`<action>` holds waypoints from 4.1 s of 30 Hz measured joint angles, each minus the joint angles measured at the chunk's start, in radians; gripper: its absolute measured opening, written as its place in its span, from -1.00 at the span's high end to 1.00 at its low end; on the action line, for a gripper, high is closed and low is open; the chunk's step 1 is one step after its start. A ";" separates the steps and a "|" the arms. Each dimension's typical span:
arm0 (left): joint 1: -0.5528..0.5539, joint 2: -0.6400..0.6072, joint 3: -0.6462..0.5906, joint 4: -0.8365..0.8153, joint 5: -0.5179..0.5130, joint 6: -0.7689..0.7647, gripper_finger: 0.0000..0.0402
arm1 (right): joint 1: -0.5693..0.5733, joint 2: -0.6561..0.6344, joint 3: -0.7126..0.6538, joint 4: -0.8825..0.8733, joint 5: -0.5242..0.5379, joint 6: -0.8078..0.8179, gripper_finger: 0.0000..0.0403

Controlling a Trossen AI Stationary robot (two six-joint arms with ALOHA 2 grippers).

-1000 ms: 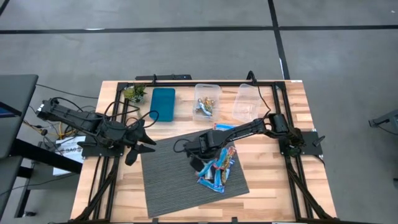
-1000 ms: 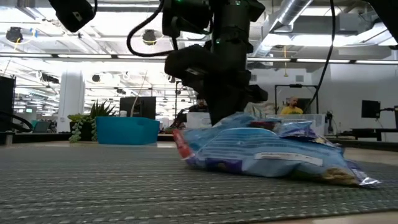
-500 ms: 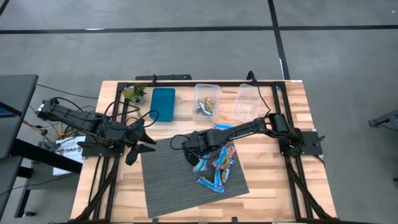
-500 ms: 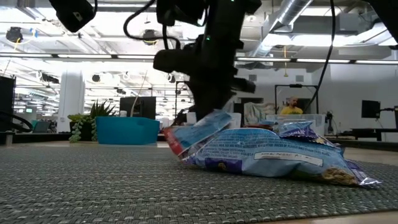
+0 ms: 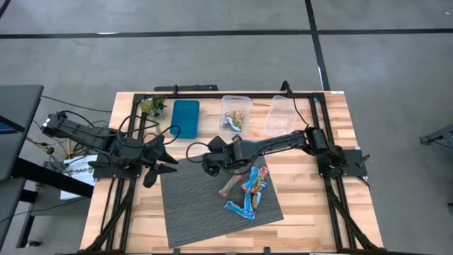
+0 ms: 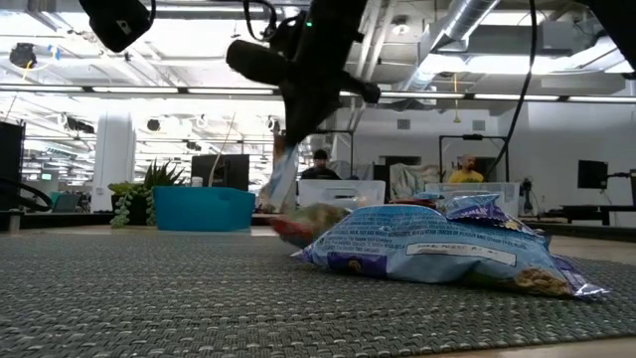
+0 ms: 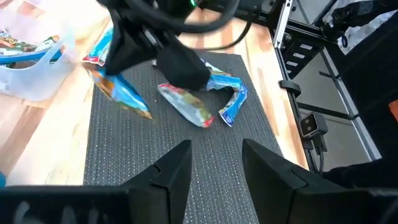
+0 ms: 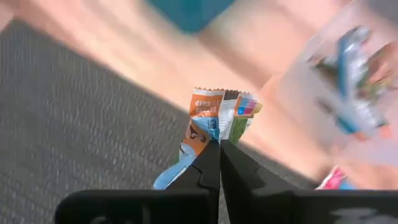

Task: Pick and place Granola Bars by type
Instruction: Put the yellow granola bar into the left transparent bin, then put the red granola bar into the right transparent bin

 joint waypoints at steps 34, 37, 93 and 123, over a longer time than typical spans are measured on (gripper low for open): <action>0.092 0.000 0.000 0.005 -0.330 -0.042 0.33 | -0.401 -0.001 0.275 -0.402 0.002 -0.264 0.57; 0.092 0.000 0.000 0.005 -0.324 -0.042 0.33 | -0.396 -0.001 0.275 -0.403 -0.019 -0.266 0.38; 0.092 0.164 0.001 0.176 -0.006 0.116 0.33 | 0.028 -0.461 -0.892 0.319 -0.568 0.793 0.11; 0.092 0.164 0.000 0.174 -0.007 0.136 0.33 | 0.022 -0.409 -0.891 0.331 -0.648 0.890 0.14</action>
